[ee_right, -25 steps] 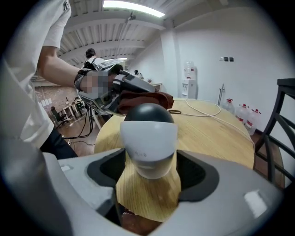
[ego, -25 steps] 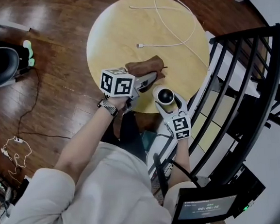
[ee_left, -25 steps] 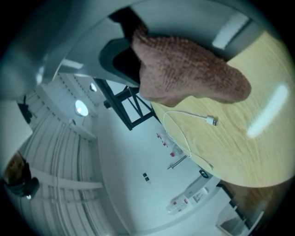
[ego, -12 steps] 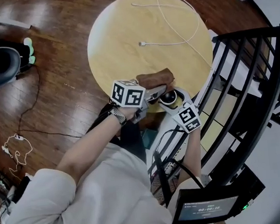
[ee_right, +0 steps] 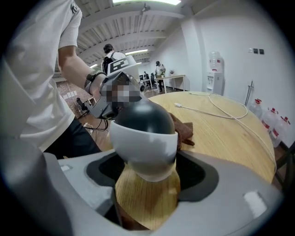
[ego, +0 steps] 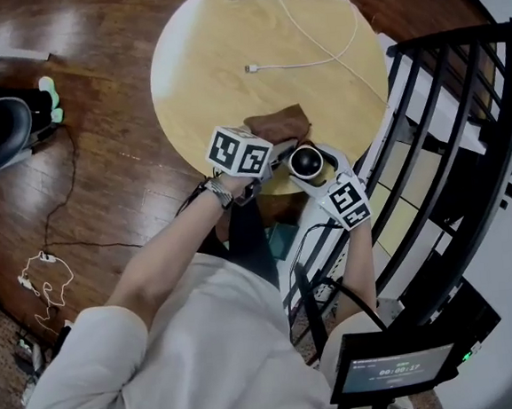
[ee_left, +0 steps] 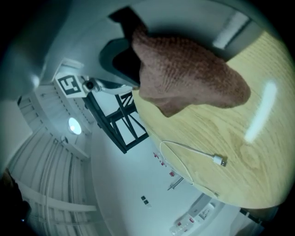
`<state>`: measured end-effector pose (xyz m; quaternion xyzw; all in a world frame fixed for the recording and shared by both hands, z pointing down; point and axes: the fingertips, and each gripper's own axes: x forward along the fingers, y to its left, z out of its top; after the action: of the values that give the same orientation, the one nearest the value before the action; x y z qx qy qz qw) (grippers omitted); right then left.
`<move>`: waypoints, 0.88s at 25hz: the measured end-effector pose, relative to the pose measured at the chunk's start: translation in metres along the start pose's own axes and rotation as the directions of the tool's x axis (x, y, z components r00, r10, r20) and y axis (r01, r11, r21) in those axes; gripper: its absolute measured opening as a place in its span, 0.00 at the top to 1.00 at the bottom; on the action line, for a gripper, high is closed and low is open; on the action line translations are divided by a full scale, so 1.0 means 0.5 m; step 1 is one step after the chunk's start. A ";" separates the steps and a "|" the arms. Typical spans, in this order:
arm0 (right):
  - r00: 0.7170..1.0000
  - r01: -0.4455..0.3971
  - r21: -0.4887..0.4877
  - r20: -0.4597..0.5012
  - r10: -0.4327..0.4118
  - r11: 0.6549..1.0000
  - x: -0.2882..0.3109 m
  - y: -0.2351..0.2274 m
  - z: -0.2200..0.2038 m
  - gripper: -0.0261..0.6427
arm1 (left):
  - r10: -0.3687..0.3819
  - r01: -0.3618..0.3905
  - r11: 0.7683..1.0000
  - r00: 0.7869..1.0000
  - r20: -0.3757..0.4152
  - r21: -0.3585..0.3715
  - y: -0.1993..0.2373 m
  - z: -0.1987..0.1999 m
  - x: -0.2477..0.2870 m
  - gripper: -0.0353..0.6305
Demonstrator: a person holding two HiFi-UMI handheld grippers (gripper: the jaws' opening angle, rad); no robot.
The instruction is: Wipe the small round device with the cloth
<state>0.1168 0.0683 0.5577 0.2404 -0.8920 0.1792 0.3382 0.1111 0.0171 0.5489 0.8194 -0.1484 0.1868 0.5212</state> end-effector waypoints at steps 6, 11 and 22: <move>0.999 0.021 0.027 0.028 -0.022 0.999 0.003 0.000 0.004 0.44 | 0.143 -0.102 0.959 0.979 -0.142 0.266 0.030 -0.019 0.006 0.89; 0.992 0.084 0.121 0.087 -0.095 0.989 -0.003 0.000 -0.001 0.44 | 0.138 -0.091 0.944 0.982 -0.128 0.318 0.028 -0.028 0.015 0.89; 0.944 0.263 0.315 0.111 -0.311 0.912 -0.009 0.003 -0.023 0.44 | -0.074 0.062 0.996 0.971 0.226 0.062 -0.028 0.081 -0.064 0.89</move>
<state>0.1248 0.0764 0.5625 0.4306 -0.8339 0.2391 0.2490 0.0949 -0.0124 0.5071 0.8539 -0.1739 0.0774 0.4844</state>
